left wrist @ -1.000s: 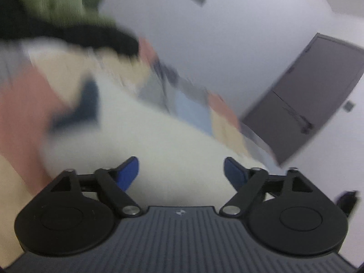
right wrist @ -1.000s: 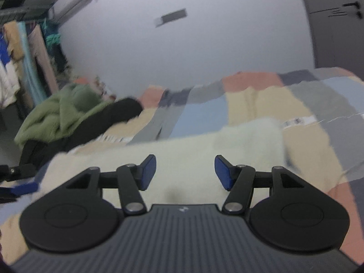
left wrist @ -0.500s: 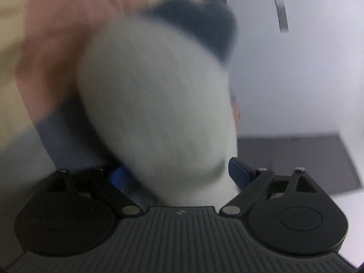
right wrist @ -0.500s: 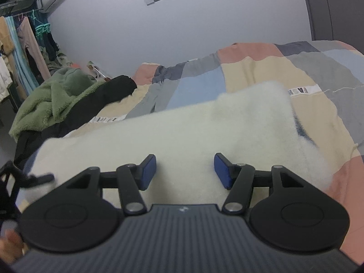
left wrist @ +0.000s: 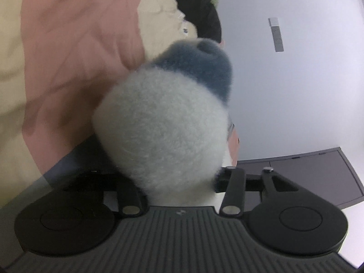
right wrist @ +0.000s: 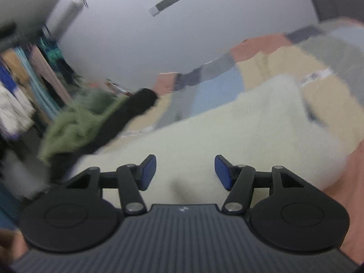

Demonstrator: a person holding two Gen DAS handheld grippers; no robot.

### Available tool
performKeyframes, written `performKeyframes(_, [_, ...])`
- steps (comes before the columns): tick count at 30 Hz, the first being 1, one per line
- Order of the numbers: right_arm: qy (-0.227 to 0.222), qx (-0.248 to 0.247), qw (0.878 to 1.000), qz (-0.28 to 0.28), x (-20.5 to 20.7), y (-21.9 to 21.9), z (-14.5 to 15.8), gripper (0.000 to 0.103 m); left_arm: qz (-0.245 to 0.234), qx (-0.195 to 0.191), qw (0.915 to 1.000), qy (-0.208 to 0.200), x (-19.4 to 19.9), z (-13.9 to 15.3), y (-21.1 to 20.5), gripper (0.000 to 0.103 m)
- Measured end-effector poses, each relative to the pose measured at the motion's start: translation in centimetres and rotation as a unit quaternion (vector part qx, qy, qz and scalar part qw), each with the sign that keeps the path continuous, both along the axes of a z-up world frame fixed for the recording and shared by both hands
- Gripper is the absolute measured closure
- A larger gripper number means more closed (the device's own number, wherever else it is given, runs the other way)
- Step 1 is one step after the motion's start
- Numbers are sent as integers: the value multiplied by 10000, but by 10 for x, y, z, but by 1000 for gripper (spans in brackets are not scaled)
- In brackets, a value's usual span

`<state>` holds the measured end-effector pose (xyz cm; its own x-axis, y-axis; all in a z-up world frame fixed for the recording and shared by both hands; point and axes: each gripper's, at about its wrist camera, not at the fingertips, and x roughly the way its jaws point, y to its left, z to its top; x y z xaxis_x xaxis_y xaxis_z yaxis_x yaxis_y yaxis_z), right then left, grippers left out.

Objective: Fold large clothes

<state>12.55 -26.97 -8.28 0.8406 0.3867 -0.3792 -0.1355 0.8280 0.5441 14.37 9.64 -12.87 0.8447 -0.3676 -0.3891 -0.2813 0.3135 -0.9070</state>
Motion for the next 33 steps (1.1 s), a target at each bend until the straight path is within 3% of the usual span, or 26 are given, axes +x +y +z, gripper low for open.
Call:
performKeyframes(4, [68, 815, 9946, 636, -7, 12, -4, 42, -63, 296, 9994, -178, -4, 9, -6, 56])
performKeyframes(5, [135, 1016, 9914, 809, -6, 16, -6, 38, -77, 319, 9992, -211, -5, 11, -7, 56])
performKeyframes(7, [255, 1524, 9812, 1157, -5, 23, -15, 3, -95, 306, 9992, -243, -4, 12, -5, 56])
performKeyframes(11, [916, 2226, 9562, 1668, 9, 38, -42, 2, -96, 170, 9995, -245, -4, 10, -2, 56])
performKeyframes(15, [1366, 2357, 9559, 1100, 19, 35, -66, 2, -94, 160, 9995, -263, -2, 12, -1, 56])
performKeyframes(19, [1359, 2722, 9521, 310, 23, 6, -72, 2, -21, 190, 9994, -296, 2, 11, -1, 56])
performKeyframes(22, [1491, 3010, 9399, -615, 10, -21, -78, 3, -4, 220, 9992, -341, -3, 13, -2, 56])
performKeyframes(26, [1351, 3296, 9208, -1590, -9, -58, -82, 3, 15, 166, 9993, -321, 0, 8, 0, 56])
performKeyframes(30, [1443, 3461, 9147, -1504, 4, -64, -91, 1, -12, 223, 9993, -285, 0, 7, 0, 56])
performKeyframes(33, [1485, 3292, 9260, -1103, 19, -52, -90, 4, -15, 297, 9991, -291, -2, 8, -1, 56])
